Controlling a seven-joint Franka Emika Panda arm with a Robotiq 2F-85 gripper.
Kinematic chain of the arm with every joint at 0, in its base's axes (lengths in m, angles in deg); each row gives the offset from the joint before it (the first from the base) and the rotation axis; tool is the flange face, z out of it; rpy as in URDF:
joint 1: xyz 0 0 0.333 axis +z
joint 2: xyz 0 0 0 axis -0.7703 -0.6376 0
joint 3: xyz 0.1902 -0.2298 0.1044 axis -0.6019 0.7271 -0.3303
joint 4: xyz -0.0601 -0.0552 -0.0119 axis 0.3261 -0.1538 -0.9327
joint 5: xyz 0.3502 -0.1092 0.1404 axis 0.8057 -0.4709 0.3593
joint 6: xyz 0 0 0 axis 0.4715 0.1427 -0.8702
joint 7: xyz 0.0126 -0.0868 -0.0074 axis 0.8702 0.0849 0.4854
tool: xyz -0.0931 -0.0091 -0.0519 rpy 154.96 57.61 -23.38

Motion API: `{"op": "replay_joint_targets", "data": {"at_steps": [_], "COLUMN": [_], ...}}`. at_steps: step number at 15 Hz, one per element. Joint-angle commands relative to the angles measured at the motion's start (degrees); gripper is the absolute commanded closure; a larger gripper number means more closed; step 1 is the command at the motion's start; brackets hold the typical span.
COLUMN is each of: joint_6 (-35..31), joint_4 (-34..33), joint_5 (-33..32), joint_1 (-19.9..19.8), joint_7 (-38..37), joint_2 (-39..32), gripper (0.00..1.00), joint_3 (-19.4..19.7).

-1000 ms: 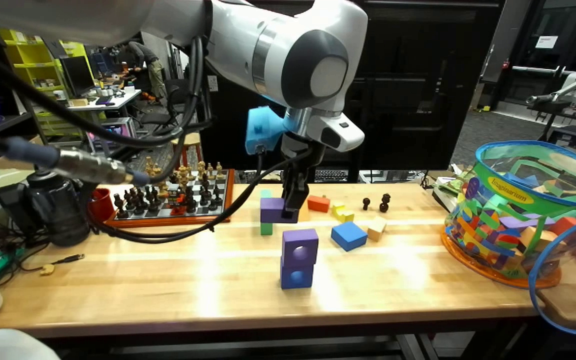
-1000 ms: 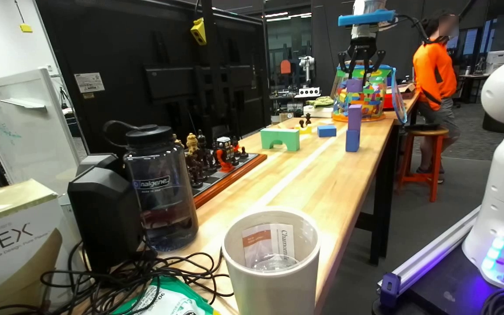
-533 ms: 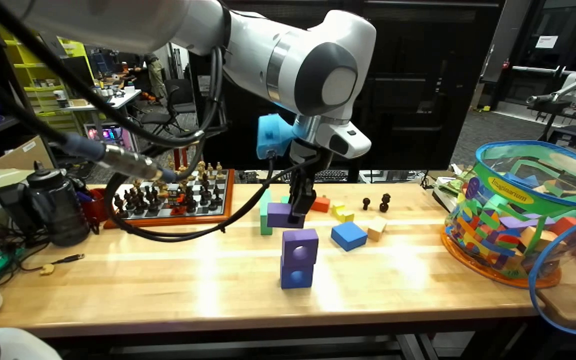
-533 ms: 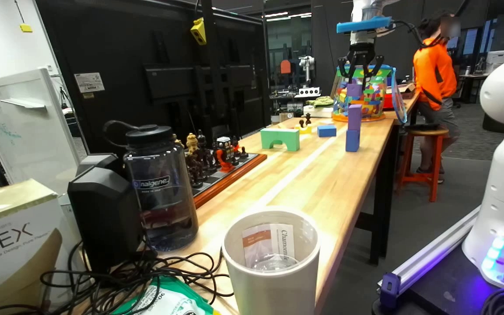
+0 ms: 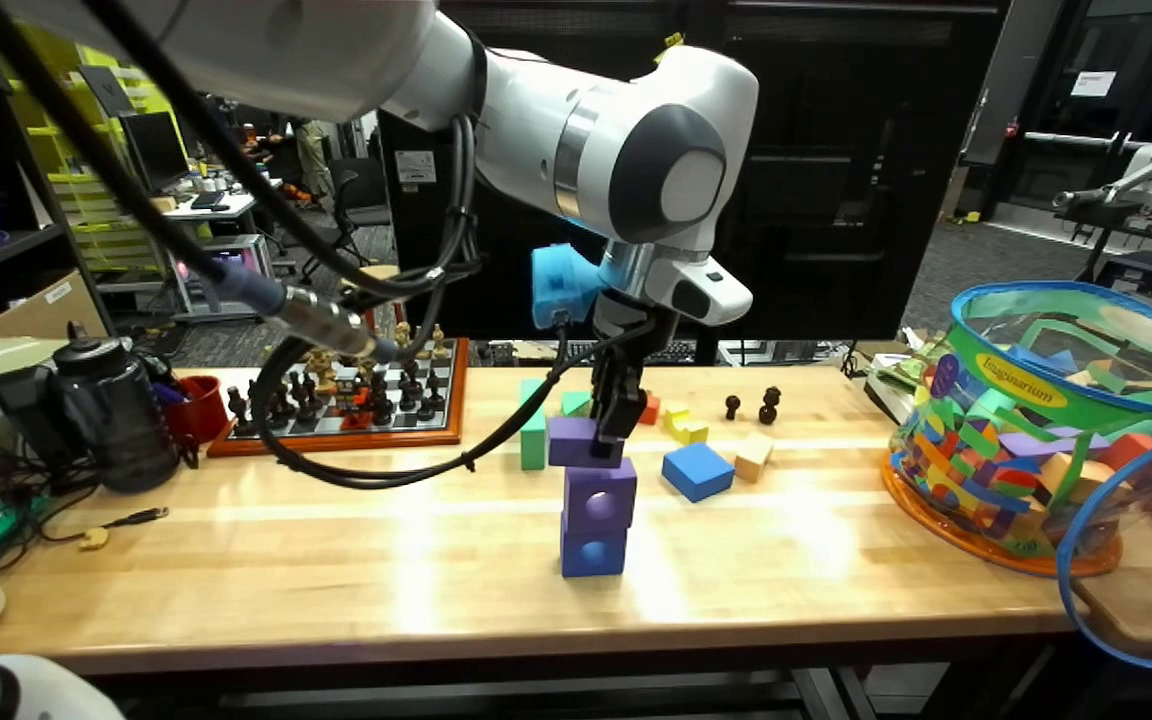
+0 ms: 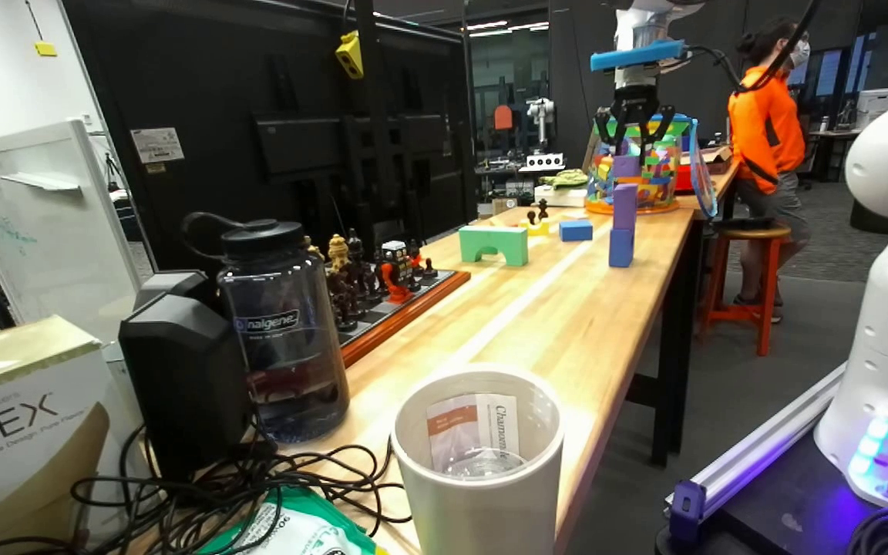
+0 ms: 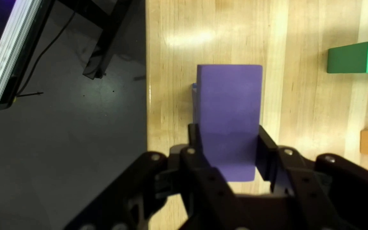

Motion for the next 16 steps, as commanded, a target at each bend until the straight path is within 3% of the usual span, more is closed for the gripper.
{"op": "replay_joint_targets", "data": {"at_steps": [1, 16], "joint_6": [0.8, -0.2], "joint_4": [-1.3, -1.8], "joint_5": [-1.6, -2.3], "joint_1": [-0.5, 0.0], "joint_7": [0.0, 0.3], "joint_2": [-0.8, -2.7], "gripper": [0.84, 0.84], "joint_3": [0.0, -0.2]}}
